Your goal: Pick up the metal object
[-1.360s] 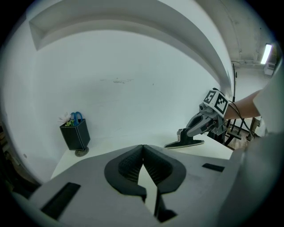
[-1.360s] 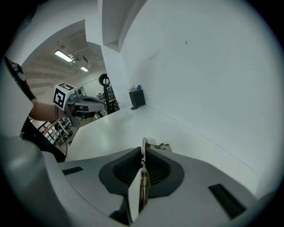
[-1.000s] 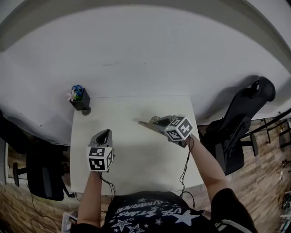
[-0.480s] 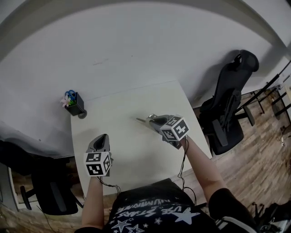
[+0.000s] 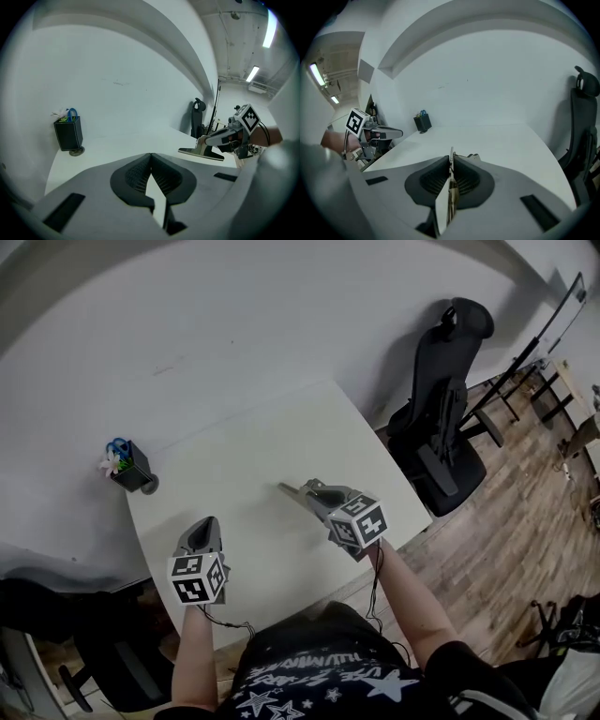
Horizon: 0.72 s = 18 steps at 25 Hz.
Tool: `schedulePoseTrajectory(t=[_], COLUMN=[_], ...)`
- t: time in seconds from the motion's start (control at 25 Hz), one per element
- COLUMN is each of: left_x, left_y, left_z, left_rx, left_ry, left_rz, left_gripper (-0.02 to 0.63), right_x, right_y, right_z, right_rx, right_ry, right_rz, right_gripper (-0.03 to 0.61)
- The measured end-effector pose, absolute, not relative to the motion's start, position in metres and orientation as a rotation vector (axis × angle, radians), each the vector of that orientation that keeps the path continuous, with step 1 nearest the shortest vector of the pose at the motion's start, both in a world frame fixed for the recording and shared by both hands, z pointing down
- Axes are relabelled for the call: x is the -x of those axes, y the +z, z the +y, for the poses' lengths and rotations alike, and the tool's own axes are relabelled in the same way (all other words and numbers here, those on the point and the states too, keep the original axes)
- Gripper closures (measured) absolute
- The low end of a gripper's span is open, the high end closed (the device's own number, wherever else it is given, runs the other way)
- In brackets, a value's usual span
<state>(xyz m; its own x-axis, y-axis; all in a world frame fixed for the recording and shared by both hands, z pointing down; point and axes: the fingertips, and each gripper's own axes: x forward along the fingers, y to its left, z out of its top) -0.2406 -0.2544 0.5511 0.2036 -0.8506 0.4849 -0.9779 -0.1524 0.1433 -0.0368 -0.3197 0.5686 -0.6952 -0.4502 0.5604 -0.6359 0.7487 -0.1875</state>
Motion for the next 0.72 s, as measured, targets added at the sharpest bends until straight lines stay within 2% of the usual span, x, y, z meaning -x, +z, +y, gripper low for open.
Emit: schedulePoseTrajectory(t=[0.72], left_x=[0.144], left_y=[0.545], left_z=[-0.175], left_rx=[-2.109], left_ry=[0.442], left_rz=[-1.645], left_gripper=[0.595], right_x=[-0.044], right_y=[0.57], right_z=[-0.219], right_rx=[-0.901], right_ry=[0.595], right_rz=[-2.437], right_gripper=[0.52])
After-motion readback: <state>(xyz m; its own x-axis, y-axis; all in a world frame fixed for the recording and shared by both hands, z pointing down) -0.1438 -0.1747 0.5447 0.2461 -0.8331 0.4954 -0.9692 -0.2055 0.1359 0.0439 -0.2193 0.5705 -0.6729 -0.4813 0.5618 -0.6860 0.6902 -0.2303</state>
